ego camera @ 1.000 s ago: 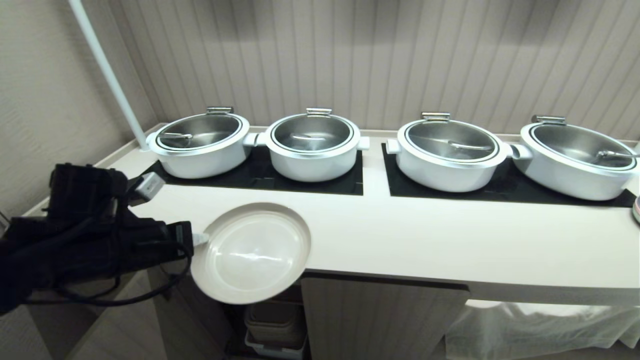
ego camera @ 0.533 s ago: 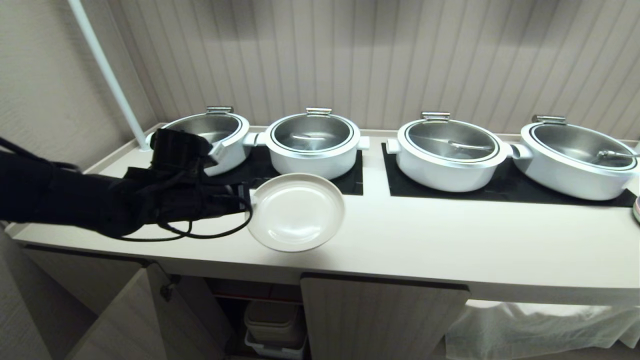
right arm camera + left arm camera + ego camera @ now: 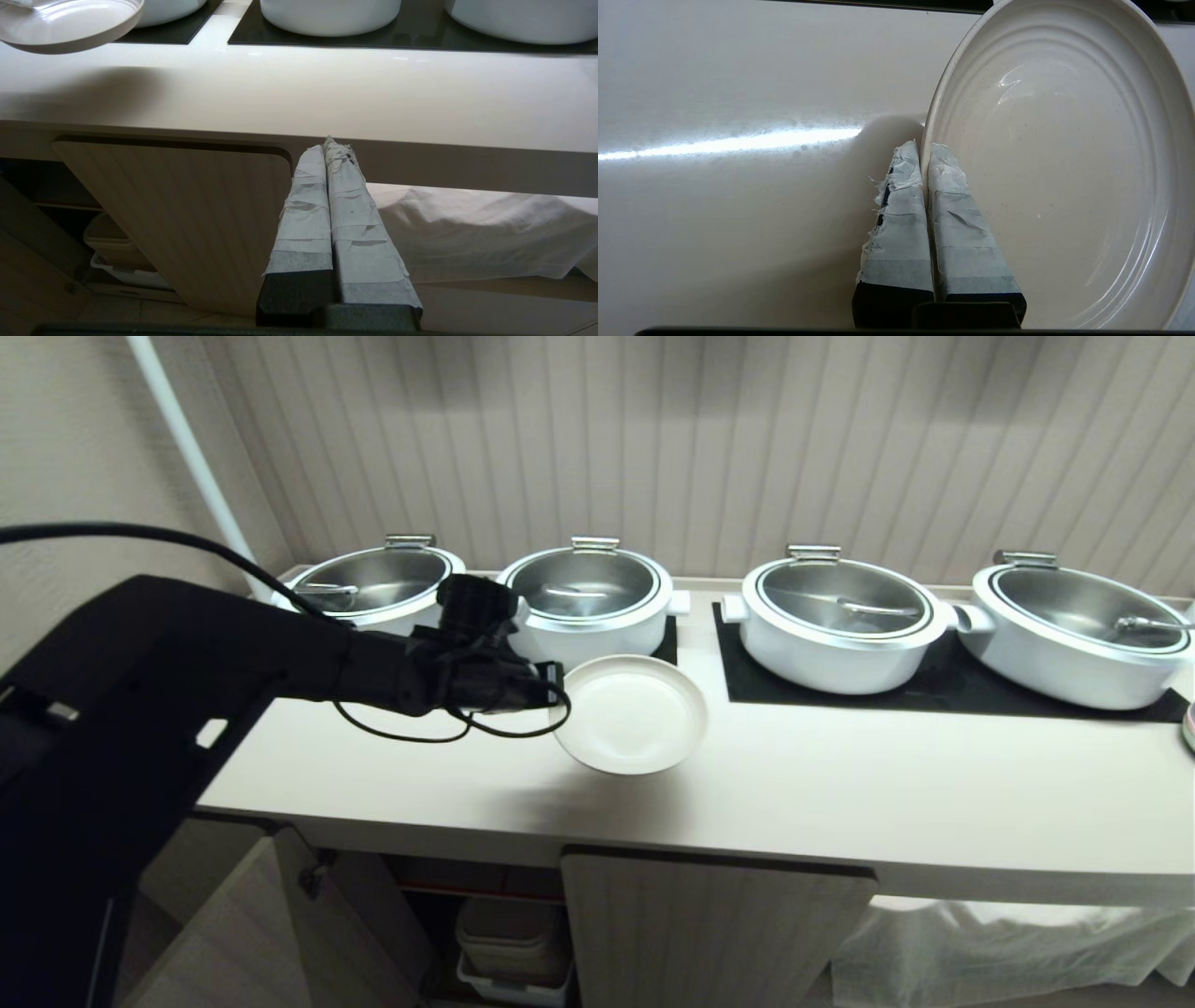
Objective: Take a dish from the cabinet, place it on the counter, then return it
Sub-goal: Place it on the table
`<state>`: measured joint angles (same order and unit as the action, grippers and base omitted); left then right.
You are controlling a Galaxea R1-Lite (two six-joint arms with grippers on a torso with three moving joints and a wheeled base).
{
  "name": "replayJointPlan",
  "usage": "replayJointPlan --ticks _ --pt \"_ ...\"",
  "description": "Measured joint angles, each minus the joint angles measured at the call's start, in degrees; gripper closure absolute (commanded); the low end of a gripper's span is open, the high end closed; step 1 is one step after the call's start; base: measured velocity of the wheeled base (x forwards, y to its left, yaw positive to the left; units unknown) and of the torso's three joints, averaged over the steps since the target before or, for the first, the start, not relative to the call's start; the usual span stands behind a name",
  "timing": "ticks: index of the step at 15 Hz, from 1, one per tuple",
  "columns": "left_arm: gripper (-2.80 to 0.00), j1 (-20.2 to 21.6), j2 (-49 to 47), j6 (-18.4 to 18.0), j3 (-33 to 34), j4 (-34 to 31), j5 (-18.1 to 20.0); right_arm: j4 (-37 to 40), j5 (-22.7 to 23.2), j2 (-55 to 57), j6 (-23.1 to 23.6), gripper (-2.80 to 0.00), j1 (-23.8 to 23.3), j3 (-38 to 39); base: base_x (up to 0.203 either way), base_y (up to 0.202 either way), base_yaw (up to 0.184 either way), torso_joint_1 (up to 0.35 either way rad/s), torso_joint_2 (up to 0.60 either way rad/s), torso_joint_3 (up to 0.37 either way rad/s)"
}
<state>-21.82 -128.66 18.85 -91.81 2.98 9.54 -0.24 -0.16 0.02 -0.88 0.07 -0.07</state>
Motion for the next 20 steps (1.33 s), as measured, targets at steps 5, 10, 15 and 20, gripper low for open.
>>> replayJointPlan --ticks 5,10,15,20 --pt "0.0 -2.71 -8.55 1.59 -14.07 -8.73 -0.05 0.0 -0.01 0.0 -0.02 0.0 0.0 0.0 0.0 0.0 0.0 0.0 0.0 0.0" --pt "0.0 -6.09 -12.56 6.61 -17.7 -11.44 -1.63 0.01 -0.02 0.0 -0.02 0.0 0.0 0.0 0.0 0.0 0.0 0.0 0.0 0.0" --pt "0.0 -8.22 -14.73 7.56 -17.9 -11.46 -3.16 0.02 -0.02 0.0 0.01 0.0 0.0 0.02 0.0 0.0 0.0 0.0 0.0 0.0" --pt "0.0 -8.55 -16.31 7.56 -18.14 -11.41 -4.89 0.0 -0.01 0.0 -0.03 0.0 0.0 -0.02 0.0 0.0 0.0 0.0 0.0 0.0"
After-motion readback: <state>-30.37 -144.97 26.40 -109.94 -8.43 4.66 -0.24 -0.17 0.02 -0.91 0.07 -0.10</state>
